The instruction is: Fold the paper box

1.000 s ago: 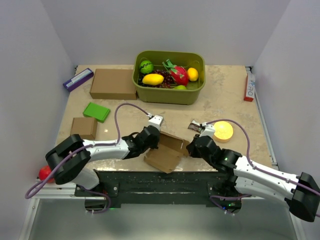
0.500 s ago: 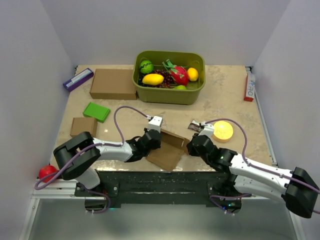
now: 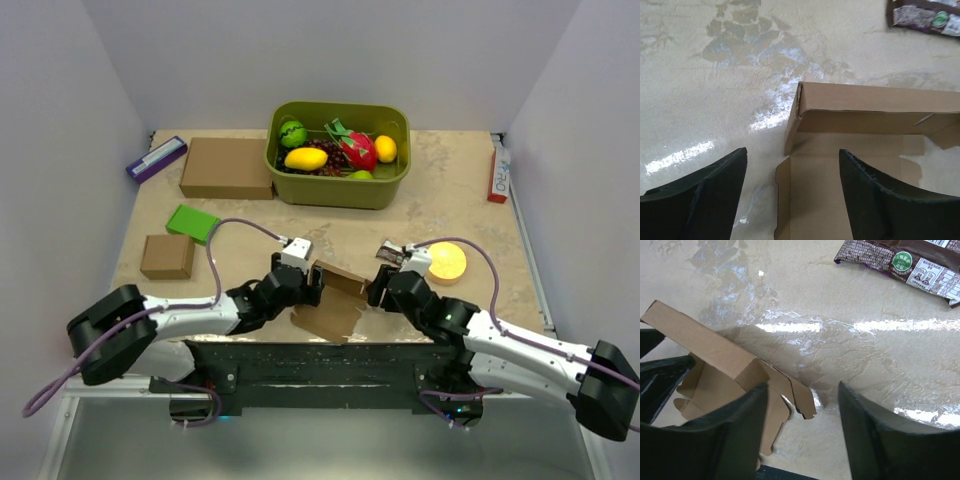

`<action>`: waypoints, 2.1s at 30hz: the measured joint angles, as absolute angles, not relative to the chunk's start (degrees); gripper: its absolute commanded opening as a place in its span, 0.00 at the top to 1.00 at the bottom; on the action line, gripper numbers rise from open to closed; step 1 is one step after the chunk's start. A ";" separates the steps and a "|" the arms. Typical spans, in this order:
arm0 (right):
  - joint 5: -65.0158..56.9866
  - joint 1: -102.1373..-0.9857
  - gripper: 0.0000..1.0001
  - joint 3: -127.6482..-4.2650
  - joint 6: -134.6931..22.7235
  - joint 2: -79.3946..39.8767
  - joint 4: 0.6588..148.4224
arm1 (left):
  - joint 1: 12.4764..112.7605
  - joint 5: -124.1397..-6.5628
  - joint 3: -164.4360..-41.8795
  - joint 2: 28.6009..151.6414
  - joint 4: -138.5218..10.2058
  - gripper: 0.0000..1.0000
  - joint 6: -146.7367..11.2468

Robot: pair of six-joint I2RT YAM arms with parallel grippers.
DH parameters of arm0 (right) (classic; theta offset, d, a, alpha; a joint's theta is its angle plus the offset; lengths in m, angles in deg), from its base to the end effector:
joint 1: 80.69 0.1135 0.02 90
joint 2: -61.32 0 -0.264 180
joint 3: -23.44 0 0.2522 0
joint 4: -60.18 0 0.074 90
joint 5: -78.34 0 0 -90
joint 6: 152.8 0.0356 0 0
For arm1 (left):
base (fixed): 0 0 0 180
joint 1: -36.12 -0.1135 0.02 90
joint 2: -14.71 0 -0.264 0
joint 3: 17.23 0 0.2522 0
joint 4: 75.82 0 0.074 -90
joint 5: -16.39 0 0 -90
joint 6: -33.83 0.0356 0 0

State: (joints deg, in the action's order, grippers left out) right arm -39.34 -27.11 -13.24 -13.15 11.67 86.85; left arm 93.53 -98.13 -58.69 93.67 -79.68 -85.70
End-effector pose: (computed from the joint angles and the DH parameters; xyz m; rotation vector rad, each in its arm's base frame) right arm 0.1179 0.1319 0.1908 0.1789 2.2036 0.4734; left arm 0.1515 -0.2095 0.1601 0.2708 2.1138 -0.4464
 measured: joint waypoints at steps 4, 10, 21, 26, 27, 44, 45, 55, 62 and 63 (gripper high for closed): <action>-38.92 -27.11 0.18 -13.24 -13.39 13.86 88.19 | 93.50 -95.79 -57.71 86.11 -77.56 0.12 -85.53; -37.65 -27.11 0.16 -15.51 -12.82 20.20 93.02 | 90.77 -89.12 -57.45 74.24 -72.88 0.07 -85.70; -34.53 -27.08 0.25 -22.73 -7.05 20.66 95.35 | 78.53 -76.71 -62.65 77.94 -68.69 0.12 -86.78; -31.49 -27.11 0.27 -22.51 -3.67 17.16 92.80 | 74.29 -71.22 -63.13 84.06 -72.12 0.18 -87.76; -31.18 -27.08 0.28 -22.27 -3.14 16.70 92.08 | 73.83 -70.50 -63.13 85.13 -72.71 0.18 -88.15; -30.03 -27.11 0.31 -19.77 0.90 12.90 88.12 | 71.39 -63.33 -63.35 93.06 -81.04 0.35 -89.68; -30.05 -27.08 0.31 -19.64 1.08 12.92 87.92 | 71.36 -63.15 -63.33 93.37 -81.45 0.38 -89.77; -30.14 -27.08 0.33 -17.85 2.19 12.99 87.62 | 71.36 -61.80 -61.25 94.61 -85.26 0.58 -91.23; -30.18 -27.08 0.33 -17.52 2.80 12.99 87.42 | 71.36 -60.09 -58.52 94.59 -90.52 0.65 -93.18; -30.20 -27.08 0.33 -17.30 2.89 12.99 87.20 | 71.36 -60.03 -58.10 94.55 -91.24 0.65 -93.38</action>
